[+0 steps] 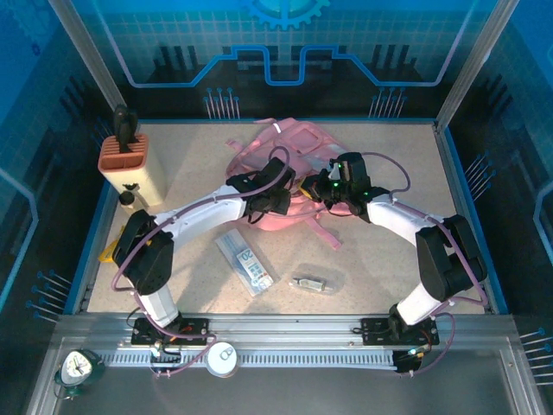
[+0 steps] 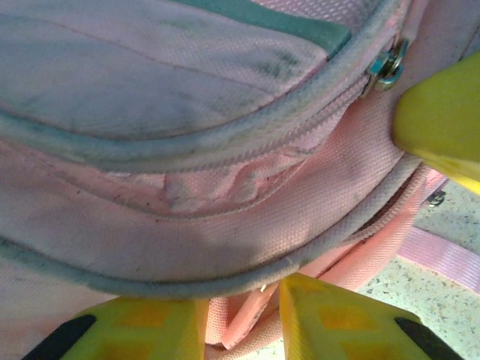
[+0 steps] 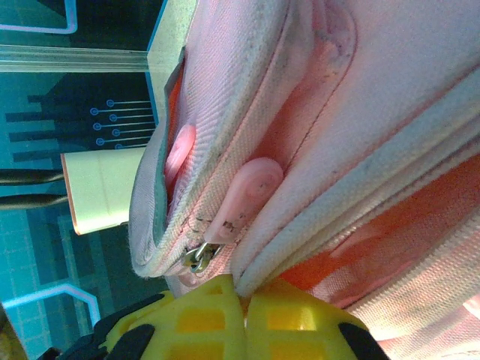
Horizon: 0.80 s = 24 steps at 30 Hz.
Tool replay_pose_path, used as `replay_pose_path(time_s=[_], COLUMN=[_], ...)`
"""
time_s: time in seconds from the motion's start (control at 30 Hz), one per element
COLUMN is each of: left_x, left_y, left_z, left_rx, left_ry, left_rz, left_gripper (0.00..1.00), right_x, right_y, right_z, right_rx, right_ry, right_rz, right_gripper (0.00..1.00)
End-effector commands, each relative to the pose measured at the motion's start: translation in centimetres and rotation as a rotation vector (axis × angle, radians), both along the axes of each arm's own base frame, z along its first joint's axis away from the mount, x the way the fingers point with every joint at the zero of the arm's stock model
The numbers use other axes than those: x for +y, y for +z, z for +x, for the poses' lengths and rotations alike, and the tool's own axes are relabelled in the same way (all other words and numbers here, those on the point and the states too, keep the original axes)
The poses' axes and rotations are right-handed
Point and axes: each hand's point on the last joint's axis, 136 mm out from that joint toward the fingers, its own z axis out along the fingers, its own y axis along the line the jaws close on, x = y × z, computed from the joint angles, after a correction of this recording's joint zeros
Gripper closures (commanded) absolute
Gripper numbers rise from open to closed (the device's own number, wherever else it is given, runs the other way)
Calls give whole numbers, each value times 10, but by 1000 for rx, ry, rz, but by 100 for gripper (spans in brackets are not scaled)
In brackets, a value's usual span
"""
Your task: Pack the student bag
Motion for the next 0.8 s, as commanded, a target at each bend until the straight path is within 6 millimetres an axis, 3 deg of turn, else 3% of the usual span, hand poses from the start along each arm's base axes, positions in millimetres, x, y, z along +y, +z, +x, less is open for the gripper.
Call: replay_pose_path(time_s=[0.0, 0.2, 0.33, 0.4, 0.57, 0.77], left_x=[-16, -1, -3, 0, 41, 98], left_y=[6, 7, 26, 36, 34, 7], left_z=[10, 15, 12, 8, -1, -1], left_rx=[-51, -80, -109, -124, -77, 52], left_ry=[-32, 33, 21, 10, 50, 172], left_rz=[11, 74, 21, 14, 140, 153], left_gripper=[75, 85, 100, 100, 100, 100], right_x=[9, 8, 1, -7, -31, -54], right_y=[36, 38, 36, 34, 40, 43], right_z=[1, 1, 3, 6, 14, 33], right_rx=[-102, -109, -110, -104, -118, -124], right_ry=[35, 36, 29, 14, -8, -17], right_rz=[38, 32, 10, 7, -17, -34], right_gripper=[100, 100, 100, 100, 100, 100])
